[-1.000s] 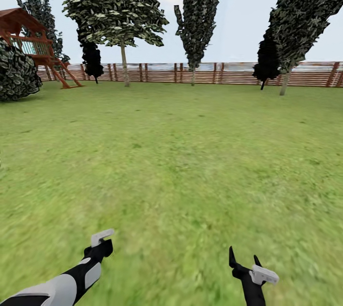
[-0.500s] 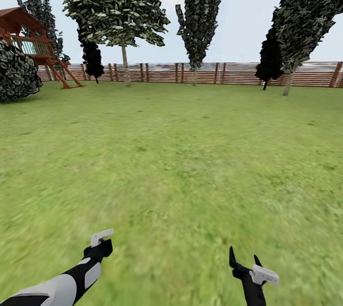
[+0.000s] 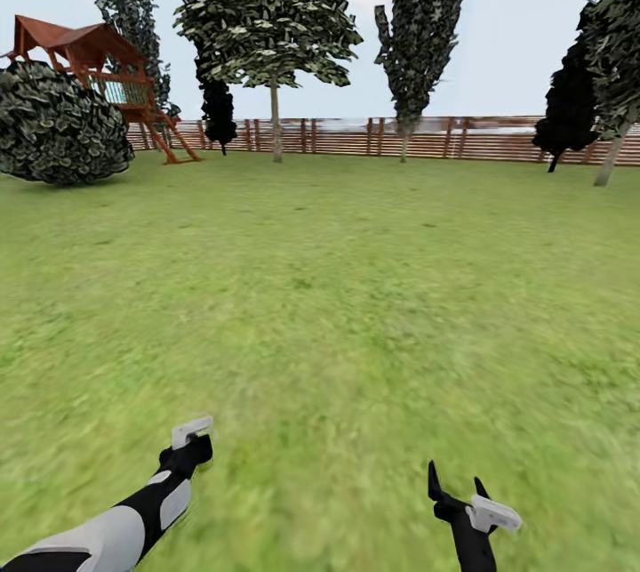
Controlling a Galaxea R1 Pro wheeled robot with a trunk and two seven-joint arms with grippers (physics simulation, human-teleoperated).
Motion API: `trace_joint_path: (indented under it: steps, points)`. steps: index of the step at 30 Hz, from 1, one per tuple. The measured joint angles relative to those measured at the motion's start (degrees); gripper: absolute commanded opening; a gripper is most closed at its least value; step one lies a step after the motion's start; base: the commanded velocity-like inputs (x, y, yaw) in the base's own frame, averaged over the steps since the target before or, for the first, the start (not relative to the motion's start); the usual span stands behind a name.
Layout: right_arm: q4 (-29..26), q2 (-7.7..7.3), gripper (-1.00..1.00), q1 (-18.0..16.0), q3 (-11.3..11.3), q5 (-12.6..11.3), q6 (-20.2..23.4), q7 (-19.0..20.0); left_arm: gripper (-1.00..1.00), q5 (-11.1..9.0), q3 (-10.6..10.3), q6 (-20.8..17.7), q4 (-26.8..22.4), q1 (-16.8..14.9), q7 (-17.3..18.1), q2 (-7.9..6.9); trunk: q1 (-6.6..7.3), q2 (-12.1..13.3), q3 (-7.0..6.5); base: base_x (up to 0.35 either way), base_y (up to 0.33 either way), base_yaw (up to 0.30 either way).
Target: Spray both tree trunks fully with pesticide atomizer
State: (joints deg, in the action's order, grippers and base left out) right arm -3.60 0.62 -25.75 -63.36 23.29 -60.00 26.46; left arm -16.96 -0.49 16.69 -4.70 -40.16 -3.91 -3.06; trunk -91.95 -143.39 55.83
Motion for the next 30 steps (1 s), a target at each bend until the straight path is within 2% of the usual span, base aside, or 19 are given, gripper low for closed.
trace_joint_path:
  steps: [13,30]
  points:
    - [0.0,0.00,1.00,0.0,0.0,0.0,0.0,0.0,-1.00,0.0,0.0,0.0,-1.6,0.1,0.0,0.24,0.00,0.0,0.01,0.334,0.003,0.245]
    - [0.4,0.36,1.00,0.0,-0.1,-0.1,0.0,0.0,-1.00,-0.1,-0.1,0.0,-1.5,0.1,0.1,0.31,0.00,0.0,0.01,0.335,0.076,0.009]
